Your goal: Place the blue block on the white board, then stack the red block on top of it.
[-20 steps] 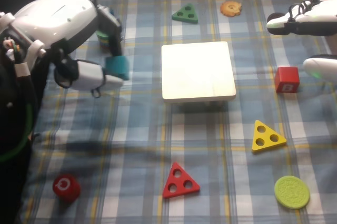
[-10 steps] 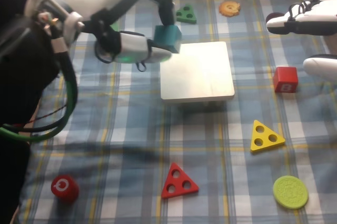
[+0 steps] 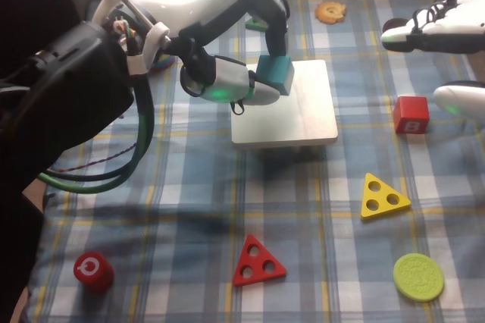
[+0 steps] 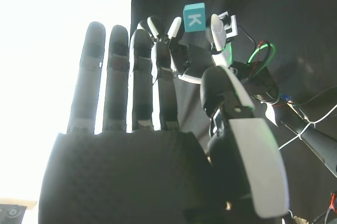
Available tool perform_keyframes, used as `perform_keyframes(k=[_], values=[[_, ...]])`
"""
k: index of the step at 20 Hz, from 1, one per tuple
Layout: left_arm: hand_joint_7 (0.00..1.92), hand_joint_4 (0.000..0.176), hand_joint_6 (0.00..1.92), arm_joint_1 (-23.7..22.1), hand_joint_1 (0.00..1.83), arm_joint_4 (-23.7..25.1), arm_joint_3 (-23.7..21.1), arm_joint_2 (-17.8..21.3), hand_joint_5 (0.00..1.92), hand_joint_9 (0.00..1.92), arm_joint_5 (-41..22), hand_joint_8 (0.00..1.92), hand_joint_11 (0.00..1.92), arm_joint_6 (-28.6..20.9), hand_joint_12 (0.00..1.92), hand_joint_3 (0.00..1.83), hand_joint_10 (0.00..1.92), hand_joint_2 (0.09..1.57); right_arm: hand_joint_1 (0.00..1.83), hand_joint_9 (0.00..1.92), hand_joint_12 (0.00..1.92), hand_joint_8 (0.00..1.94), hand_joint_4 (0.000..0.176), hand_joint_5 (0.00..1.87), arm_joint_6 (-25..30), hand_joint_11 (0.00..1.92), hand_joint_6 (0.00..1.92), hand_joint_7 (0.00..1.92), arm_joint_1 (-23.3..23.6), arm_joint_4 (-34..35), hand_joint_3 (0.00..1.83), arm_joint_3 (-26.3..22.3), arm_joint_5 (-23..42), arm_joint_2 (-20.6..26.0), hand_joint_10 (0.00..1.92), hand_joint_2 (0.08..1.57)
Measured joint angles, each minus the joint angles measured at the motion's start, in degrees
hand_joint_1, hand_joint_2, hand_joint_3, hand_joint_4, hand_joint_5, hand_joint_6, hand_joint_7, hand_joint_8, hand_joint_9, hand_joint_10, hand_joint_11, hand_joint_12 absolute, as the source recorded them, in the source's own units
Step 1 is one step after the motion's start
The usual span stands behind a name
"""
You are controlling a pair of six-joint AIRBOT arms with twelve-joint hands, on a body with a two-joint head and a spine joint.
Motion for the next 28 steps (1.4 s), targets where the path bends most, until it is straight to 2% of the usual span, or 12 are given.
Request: perform_keyframes(k=[6,9,11,12,13,14,16,17,24,26,27,28], values=[[0.73,0.05,0.88,0.2,1.08,-0.7,1.2,-1.3,1.04,0.47,1.8,0.0,0.05,-0.1,0.58,0.0,0.0,1.09,0.29,0.54,0.24,0.0,0.0,0.4,0.0,0.4,0.0,0.57,0.0,-0.4,0.0,0.0,0.0,0.0,0.0,1.44],[0.74,0.028,0.88,0.2,1.09,-1.0,2.0,-1.4,1.04,0.47,3.5,0.0,0.04,0.0,0.59,0.0,0.0,1.09,0.29,0.54,0.24,0.0,0.005,0.4,0.0,0.39,0.0,0.57,0.0,-0.4,0.0,0.1,0.0,0.0,0.0,1.44],[0.74,0.027,0.89,0.2,1.09,-1.5,2.6,-1.9,1.03,0.47,3.5,0.0,0.04,0.0,0.59,0.0,0.0,1.09,0.28,0.54,0.24,0.0,0.008,0.39,0.0,0.39,0.0,0.57,0.0,-0.5,0.0,0.1,0.0,-0.1,0.0,1.44],[0.71,0.083,0.9,0.2,1.07,-1.6,2.6,-2.0,1.03,0.47,3.6,0.01,0.03,0.0,0.61,0.0,0.0,1.09,0.28,0.54,0.24,0.0,0.005,0.4,0.0,0.39,0.0,0.58,0.0,-0.5,0.0,0.1,0.0,-0.1,0.0,1.44],[0.71,0.109,0.92,0.2,1.05,-1.5,2.6,-2.1,1.02,0.48,3.8,0.0,0.02,0.0,0.65,0.0,0.0,1.1,0.29,0.55,0.24,0.0,0.004,0.4,0.0,0.4,0.0,0.58,0.0,-0.5,0.0,0.1,0.0,-0.2,0.0,1.43],[0.69,0.157,0.95,0.2,1.03,-1.5,2.9,-2.5,0.99,0.47,4.0,0.0,0.0,0.0,0.68,0.0,0.0,1.11,0.29,0.54,0.24,0.0,0.009,0.4,0.0,0.39,0.0,0.58,0.0,-0.5,0.0,0.1,0.0,-0.2,0.0,1.43],[0.67,0.175,0.96,0.2,1.02,-1.7,3.2,-2.8,0.98,0.47,4.3,0.0,0.0,0.0,0.69,0.0,0.0,1.11,0.29,0.54,0.24,0.0,0.012,0.4,0.0,0.39,0.0,0.58,0.0,-0.5,0.0,0.1,0.0,-0.2,0.0,1.43],[0.66,0.176,0.96,0.2,1.02,-1.8,3.3,-2.8,0.98,0.46,4.4,0.0,0.0,0.0,0.69,0.0,0.0,1.1,0.29,0.54,0.24,0.0,0.005,0.39,0.0,0.4,0.0,0.57,0.0,-0.5,0.0,0.1,0.0,-0.2,0.0,1.44],[0.65,0.176,0.93,0.3,1.03,-2.3,3.5,-2.8,1.01,0.46,4.8,0.0,0.0,0.0,0.68,0.0,0.0,1.09,0.28,0.53,0.24,0.0,0.011,0.4,0.0,0.38,0.0,0.58,0.0,-0.5,0.0,0.1,0.0,-0.2,0.0,1.43],[0.63,0.176,0.92,0.4,1.03,-2.3,3.5,-2.8,1.01,0.45,4.9,0.0,0.0,0.0,0.68,0.0,0.0,1.09,0.28,0.53,0.24,0.0,0.003,0.41,0.0,0.39,0.0,0.58,0.0,-0.5,0.0,0.1,0.0,-0.2,0.0,1.43],[0.62,0.127,0.35,0.4,1.03,-2.3,3.5,-2.8,0.88,0.44,4.9,0.0,0.0,0.0,0.65,0.0,0.0,1.03,0.3,0.53,0.25,0.0,0.002,0.41,0.0,0.38,0.0,0.58,0.0,-0.5,0.0,0.1,0.0,-0.2,0.0,1.43],[0.61,0.113,0.11,0.4,1.04,-2.3,3.5,-2.8,0.9,0.44,4.9,0.0,0.0,0.0,0.66,0.0,0.0,1.01,0.3,0.53,0.25,0.0,0.0,0.41,0.0,0.38,0.0,0.58,0.0,-0.5,0.0,0.1,0.0,-0.2,0.0,1.43]])
